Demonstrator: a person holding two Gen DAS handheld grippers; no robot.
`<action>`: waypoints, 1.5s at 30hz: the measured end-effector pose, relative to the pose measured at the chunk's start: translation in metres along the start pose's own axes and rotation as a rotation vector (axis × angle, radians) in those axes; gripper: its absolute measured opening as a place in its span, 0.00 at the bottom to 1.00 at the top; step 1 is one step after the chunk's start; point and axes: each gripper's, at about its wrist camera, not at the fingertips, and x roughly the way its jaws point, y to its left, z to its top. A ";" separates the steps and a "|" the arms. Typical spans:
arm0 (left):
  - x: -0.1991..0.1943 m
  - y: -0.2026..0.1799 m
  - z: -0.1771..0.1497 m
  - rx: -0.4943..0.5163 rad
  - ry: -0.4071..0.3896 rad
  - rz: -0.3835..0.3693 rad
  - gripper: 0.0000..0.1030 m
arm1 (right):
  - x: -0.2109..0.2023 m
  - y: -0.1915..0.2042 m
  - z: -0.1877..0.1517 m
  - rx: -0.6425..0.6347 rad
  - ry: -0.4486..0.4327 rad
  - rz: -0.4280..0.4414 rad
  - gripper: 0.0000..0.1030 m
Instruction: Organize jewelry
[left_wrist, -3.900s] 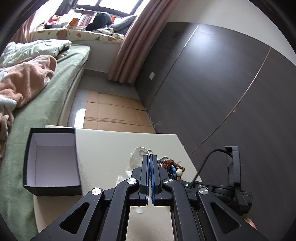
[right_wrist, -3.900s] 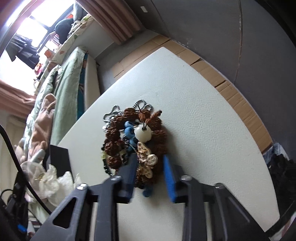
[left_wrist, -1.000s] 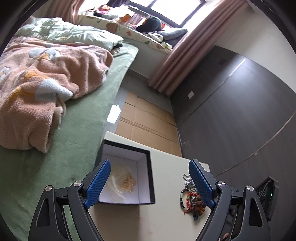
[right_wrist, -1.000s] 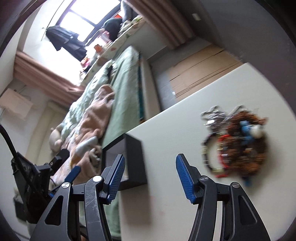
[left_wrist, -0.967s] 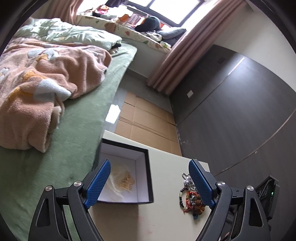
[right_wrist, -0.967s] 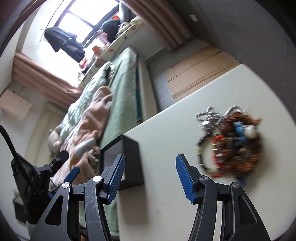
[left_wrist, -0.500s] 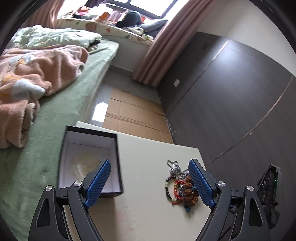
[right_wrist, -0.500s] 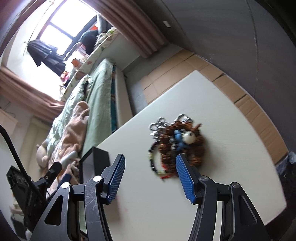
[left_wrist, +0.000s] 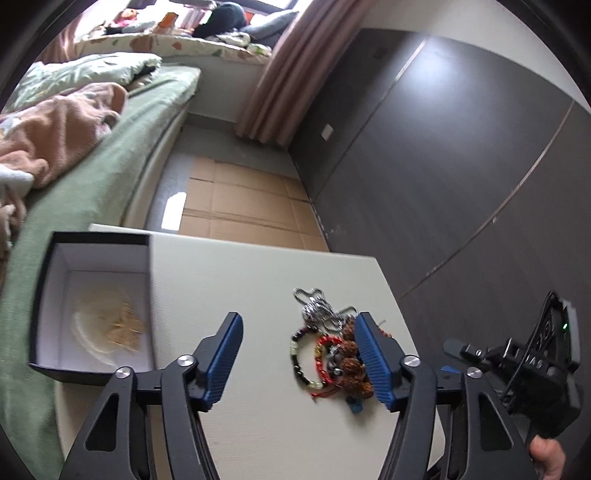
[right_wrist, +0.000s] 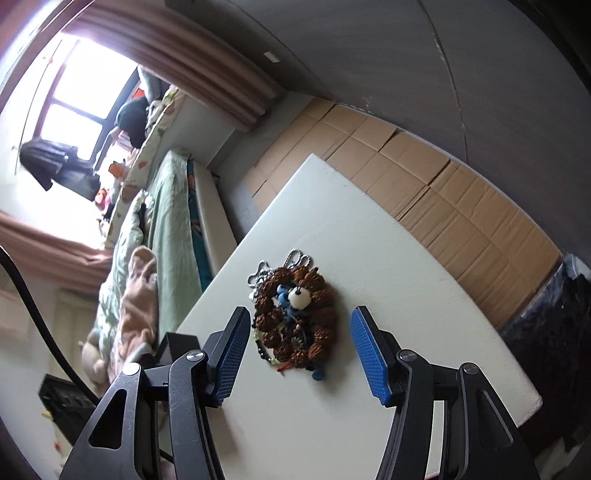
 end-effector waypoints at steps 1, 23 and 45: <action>0.004 -0.004 -0.002 0.008 0.010 -0.003 0.59 | -0.001 -0.002 0.002 0.006 -0.001 -0.004 0.56; 0.095 -0.049 -0.038 0.141 0.205 -0.002 0.33 | 0.005 -0.010 0.020 0.076 0.032 0.038 0.56; 0.018 -0.052 -0.001 0.155 0.029 -0.176 0.19 | 0.034 0.008 0.011 0.018 0.073 -0.015 0.56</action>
